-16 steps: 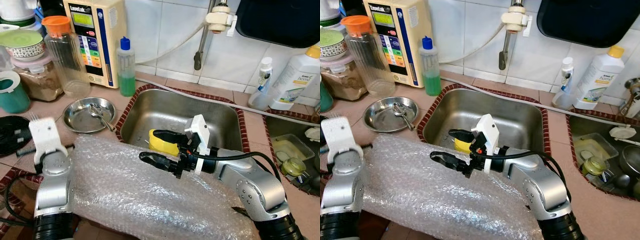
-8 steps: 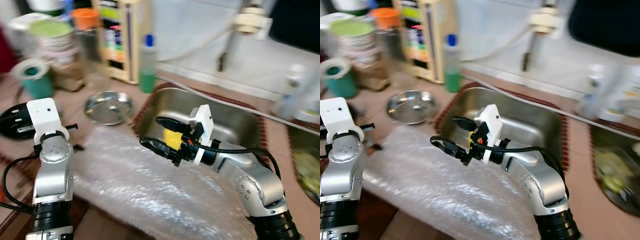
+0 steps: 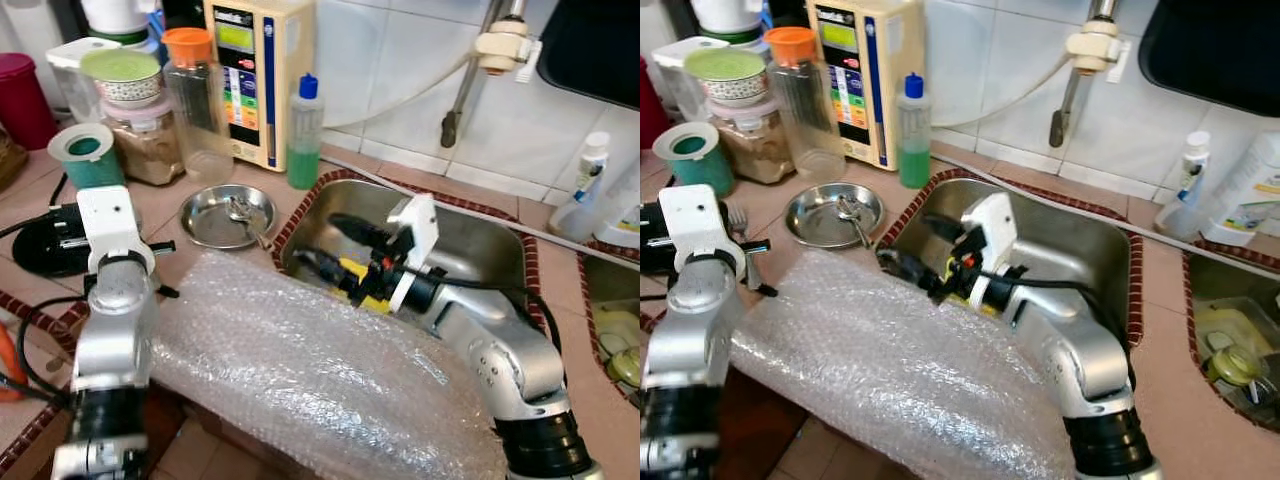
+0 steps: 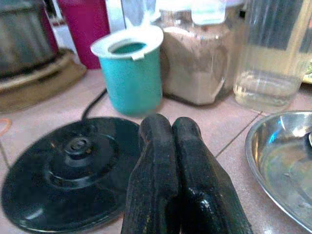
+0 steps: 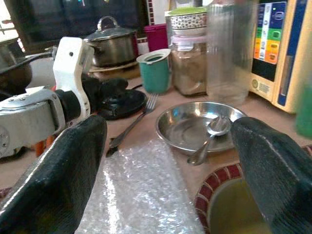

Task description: Kitchen organization

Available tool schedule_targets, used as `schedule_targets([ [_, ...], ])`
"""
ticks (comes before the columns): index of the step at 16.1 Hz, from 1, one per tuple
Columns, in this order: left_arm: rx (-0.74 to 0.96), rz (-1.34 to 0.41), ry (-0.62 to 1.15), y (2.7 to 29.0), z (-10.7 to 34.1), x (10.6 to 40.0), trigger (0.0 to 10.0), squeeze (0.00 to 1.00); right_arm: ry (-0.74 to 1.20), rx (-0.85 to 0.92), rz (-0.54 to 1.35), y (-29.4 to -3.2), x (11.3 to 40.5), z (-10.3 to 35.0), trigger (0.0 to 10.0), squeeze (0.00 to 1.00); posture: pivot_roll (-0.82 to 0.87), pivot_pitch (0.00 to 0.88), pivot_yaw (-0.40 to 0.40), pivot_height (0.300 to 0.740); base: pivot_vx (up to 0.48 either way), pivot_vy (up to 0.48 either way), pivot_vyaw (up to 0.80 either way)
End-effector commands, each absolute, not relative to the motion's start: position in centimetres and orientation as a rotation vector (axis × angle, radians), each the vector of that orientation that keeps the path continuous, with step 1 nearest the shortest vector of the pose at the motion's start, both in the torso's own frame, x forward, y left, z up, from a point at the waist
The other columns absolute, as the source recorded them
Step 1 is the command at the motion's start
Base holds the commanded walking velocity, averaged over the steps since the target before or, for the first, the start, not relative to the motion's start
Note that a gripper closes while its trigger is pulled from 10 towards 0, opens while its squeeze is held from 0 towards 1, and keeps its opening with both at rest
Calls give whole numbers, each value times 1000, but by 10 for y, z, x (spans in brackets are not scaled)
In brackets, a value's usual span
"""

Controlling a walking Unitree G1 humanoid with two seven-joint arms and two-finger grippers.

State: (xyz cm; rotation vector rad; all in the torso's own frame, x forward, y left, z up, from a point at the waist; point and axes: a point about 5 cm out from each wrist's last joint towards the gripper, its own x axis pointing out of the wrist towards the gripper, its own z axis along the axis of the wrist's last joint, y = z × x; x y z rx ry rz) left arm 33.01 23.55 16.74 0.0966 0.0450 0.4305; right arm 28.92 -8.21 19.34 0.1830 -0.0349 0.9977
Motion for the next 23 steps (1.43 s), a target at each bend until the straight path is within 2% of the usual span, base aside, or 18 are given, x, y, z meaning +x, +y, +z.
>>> schedule_targets([
  [1,98,428,67,238,166,332,10000,0,-39,182,982,-83,291,194,10000,973,117,0,-42,740,0,0,0],
  [2,69,448,50,246,170,335,10000,1000,-40,184,982,-82,291,194,10000,1000,119,0,-42,740,0,0,0],
  [7,47,466,120,254,165,343,10000,1000,-48,193,957,-79,292,194,10000,1000,122,0,-36,740,0,0,0],
  [8,31,451,150,251,162,345,10000,1000,-50,192,958,-78,292,195,10000,710,122,0,-35,740,0,0,0],
  [9,19,445,185,250,157,347,10000,1000,-51,193,965,-77,291,195,10000,282,121,0,-34,740,0,0,0],
  [10,0,419,250,249,147,350,10000,0,-46,199,999,-75,287,196,10000,0,114,0,-33,740,0,0,0],
  [15,-51,415,366,246,127,351,10000,0,-34,190,1032,-76,282,194,10000,0,105,0,-28,740,0,0,0],
  [17,3,420,343,246,130,350,10000,0,-32,190,1035,-76,281,194,10000,0,103,0,-25,740,0,0,0],
  [19,-18,409,363,244,126,350,10000,0,-29,193,1052,-76,279,194,10000,0,108,0,-27,740,0,0,0],
  [20,-52,399,384,244,122,351,10000,0,-8,205,1133,-72,272,194,10000,0,107,0,-29,740,0,0,0],
  [23,-46,355,401,242,121,355,10000,0,27,192,1197,-72,265,192,10000,0,105,0,-28,740,0,0,0],
])
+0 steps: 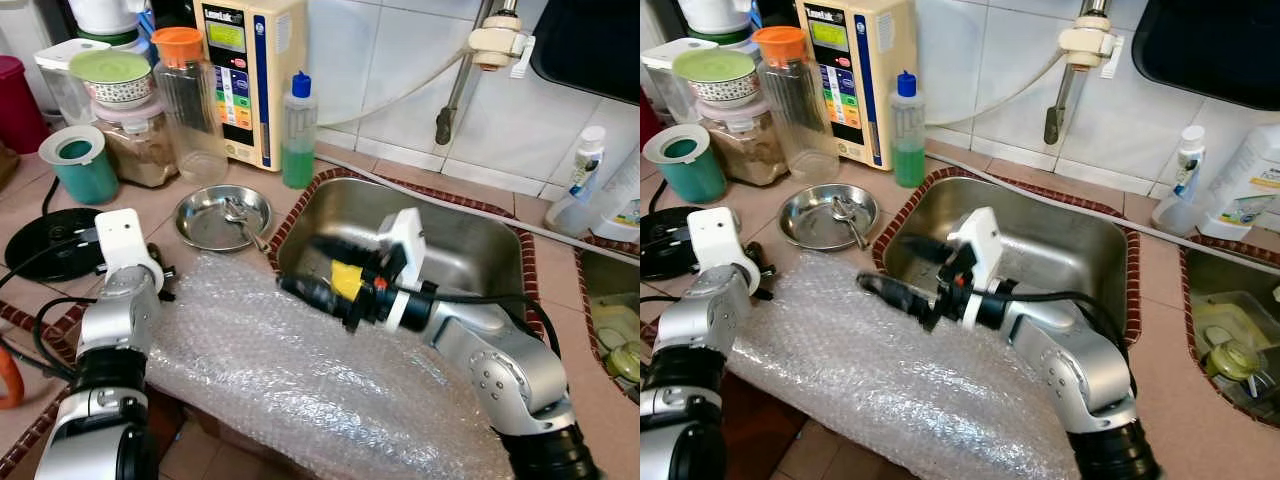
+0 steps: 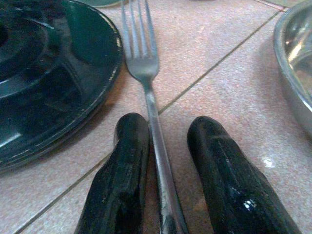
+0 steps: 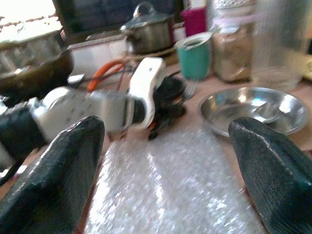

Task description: Kitchen organization

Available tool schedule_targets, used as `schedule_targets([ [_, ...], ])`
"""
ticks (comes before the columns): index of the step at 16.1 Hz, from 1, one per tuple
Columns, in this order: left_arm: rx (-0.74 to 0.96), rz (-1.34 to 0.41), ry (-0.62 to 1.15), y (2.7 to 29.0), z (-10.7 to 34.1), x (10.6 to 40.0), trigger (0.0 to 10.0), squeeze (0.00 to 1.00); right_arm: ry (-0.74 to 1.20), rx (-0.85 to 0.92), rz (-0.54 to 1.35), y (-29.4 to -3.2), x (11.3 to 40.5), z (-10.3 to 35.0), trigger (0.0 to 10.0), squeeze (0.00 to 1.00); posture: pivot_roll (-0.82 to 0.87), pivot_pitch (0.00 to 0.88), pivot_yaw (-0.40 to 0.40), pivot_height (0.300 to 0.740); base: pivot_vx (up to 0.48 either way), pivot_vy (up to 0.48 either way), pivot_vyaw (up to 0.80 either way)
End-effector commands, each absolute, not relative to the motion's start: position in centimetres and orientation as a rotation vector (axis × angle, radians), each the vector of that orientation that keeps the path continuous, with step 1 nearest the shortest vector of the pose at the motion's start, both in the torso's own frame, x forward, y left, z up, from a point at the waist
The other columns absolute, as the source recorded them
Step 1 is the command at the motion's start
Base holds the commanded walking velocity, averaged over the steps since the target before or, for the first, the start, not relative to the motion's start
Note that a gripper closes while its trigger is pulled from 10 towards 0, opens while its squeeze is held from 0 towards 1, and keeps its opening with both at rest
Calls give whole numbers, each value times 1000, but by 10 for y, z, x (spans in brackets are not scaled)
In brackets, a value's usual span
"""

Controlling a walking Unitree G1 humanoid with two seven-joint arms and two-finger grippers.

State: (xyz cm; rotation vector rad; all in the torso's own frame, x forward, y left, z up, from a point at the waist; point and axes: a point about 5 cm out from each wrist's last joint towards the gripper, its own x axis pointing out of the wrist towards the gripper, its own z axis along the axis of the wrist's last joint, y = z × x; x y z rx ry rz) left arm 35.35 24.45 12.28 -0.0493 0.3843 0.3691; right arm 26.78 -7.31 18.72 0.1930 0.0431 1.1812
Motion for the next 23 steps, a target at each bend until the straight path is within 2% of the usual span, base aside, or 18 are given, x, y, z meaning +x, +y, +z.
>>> schedule_targets([
  [1,-55,346,412,241,120,355,10000,0,37,186,1209,-73,264,190,10000,0,104,0,-29,740,0,0,0],
  [2,-63,337,443,238,116,354,4784,0,71,178,1250,-76,259,187,10000,0,102,0,-26,740,0,0,0],
  [3,-71,329,459,237,112,352,1333,0,86,173,1265,-78,257,185,10000,0,102,0,-26,740,0,0,0],
  [4,-93,326,487,236,106,350,0,0,106,162,1286,-80,254,183,10000,0,101,0,-24,740,0,0,0],
  [9,-161,317,497,236,99,346,0,0,106,136,1266,-82,257,183,10000,0,103,0,-29,740,0,0,0],
  [12,-139,314,503,232,96,343,0,0,103,122,1258,-82,258,183,10000,0,103,0,-30,740,0,0,0],
  [17,-130,366,495,243,93,335,0,0,112,113,1254,-83,258,180,10000,0,103,0,-30,740,0,0,0],
  [23,-53,441,300,250,115,326,0,0,106,99,1251,-82,261,179,10000,0,111,0,-33,740,0,0,0],
])
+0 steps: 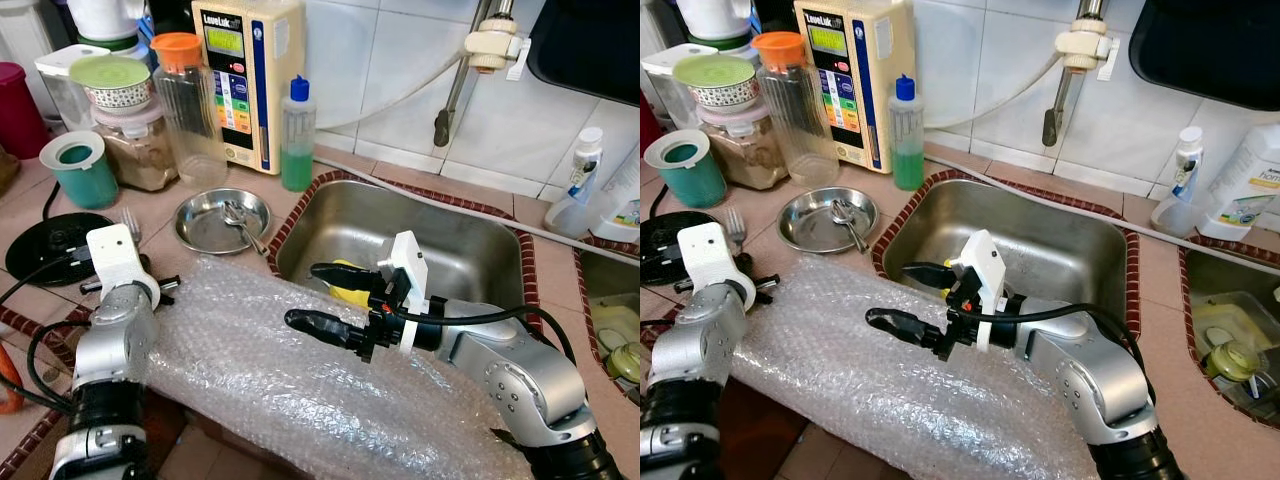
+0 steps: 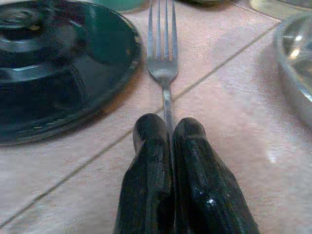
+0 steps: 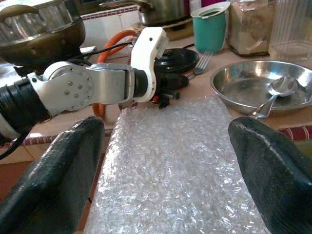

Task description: Kitchen organization

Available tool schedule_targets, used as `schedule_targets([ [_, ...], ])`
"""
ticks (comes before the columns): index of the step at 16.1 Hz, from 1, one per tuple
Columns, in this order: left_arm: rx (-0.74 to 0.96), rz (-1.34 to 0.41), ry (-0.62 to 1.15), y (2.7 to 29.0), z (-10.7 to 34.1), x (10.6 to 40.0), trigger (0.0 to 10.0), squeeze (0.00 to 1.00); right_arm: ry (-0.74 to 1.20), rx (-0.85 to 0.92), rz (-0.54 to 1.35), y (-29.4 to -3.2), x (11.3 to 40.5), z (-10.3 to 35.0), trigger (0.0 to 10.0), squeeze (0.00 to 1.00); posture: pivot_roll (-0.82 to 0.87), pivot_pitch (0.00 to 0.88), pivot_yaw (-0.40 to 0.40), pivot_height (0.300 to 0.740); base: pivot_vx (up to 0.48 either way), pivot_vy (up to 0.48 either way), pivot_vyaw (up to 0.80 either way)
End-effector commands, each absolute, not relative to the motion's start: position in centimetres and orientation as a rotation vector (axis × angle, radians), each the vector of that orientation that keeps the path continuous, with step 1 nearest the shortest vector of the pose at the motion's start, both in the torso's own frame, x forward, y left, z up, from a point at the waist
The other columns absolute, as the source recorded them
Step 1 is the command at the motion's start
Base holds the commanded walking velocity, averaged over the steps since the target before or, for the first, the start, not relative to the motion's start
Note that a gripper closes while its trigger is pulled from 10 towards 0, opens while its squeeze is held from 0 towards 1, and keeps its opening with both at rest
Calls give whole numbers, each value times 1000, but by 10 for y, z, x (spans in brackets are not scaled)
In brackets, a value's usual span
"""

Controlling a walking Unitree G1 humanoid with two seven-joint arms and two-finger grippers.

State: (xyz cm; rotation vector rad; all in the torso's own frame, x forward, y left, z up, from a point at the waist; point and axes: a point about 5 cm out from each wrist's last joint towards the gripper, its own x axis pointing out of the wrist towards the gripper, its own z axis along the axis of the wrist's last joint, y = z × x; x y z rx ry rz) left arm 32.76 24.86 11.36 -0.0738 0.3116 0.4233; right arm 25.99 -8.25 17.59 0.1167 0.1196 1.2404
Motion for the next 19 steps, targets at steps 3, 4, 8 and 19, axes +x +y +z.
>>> schedule_targets([
  [3,-7,440,219,249,129,327,0,0,103,96,1249,-81,261,179,10000,0,114,0,-32,740,0,0,0],
  [4,-1,444,176,247,137,328,0,0,104,96,1248,-81,261,178,10000,0,115,0,-31,740,0,0,0],
  [8,67,358,1,230,164,335,0,0,79,94,1206,-81,267,180,10000,0,115,0,-30,740,0,0,0],
  [19,126,-166,-333,157,206,330,0,0,-79,289,764,-108,317,203,10000,0,137,0,-48,740,0,0,0],
])
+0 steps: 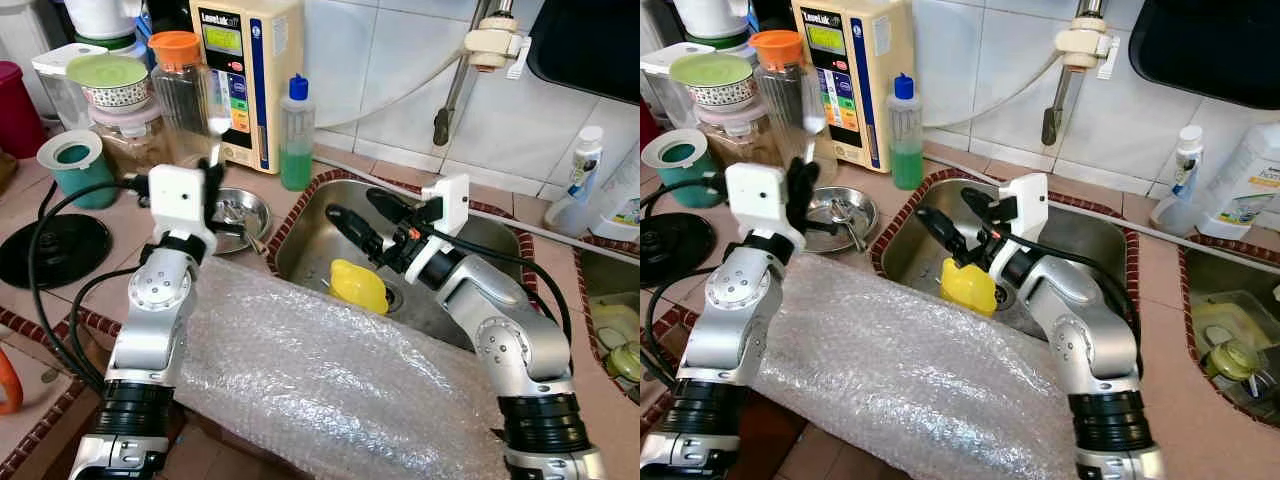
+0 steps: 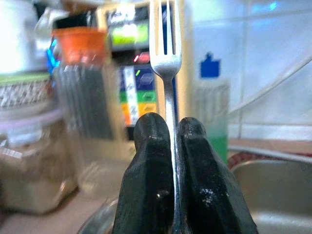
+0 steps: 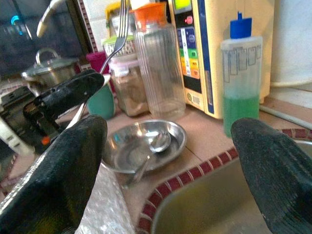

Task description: Kitchen organization

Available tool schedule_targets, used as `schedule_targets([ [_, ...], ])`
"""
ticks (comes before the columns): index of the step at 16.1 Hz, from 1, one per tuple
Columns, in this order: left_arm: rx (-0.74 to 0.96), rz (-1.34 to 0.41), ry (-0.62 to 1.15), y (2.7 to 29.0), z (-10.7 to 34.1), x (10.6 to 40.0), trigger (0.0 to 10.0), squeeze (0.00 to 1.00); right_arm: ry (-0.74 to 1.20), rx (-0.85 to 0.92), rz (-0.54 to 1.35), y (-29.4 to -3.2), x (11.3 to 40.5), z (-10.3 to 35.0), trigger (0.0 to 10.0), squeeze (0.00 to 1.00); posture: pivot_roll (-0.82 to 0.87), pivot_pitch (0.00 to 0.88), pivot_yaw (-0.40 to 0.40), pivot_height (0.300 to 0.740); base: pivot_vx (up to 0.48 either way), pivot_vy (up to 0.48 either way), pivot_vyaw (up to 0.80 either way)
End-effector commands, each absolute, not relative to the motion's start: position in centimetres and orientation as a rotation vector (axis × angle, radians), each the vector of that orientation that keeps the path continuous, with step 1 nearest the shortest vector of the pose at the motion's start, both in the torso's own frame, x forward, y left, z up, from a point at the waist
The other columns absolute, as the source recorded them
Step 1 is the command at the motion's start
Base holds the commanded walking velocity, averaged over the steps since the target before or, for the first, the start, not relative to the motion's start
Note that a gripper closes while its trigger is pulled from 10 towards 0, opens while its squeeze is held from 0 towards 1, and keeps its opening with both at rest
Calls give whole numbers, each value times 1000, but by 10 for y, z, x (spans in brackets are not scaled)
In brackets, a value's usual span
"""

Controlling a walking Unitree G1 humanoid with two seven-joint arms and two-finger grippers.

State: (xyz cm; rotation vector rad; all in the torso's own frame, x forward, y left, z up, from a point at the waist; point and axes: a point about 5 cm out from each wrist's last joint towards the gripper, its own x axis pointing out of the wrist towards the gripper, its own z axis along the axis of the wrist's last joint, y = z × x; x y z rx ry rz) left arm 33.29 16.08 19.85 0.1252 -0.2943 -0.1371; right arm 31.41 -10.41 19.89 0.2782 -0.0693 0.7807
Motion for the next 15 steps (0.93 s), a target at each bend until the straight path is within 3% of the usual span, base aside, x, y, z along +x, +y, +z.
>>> schedule_targets([
  [1,122,-187,-333,154,204,328,0,0,-78,292,761,-108,320,201,10000,0,151,0,-45,740,0,0,0],
  [5,139,-378,-277,146,191,318,0,0,-119,337,731,-100,333,209,10000,0,156,0,-25,740,0,0,0],
  [10,186,-445,-269,152,188,313,0,0,-132,402,724,-101,337,214,10000,0,167,0,-31,740,0,0,0],
  [15,243,-564,-276,139,185,306,0,0,-104,460,749,-89,340,213,10000,0,179,0,-30,740,0,0,0],
])
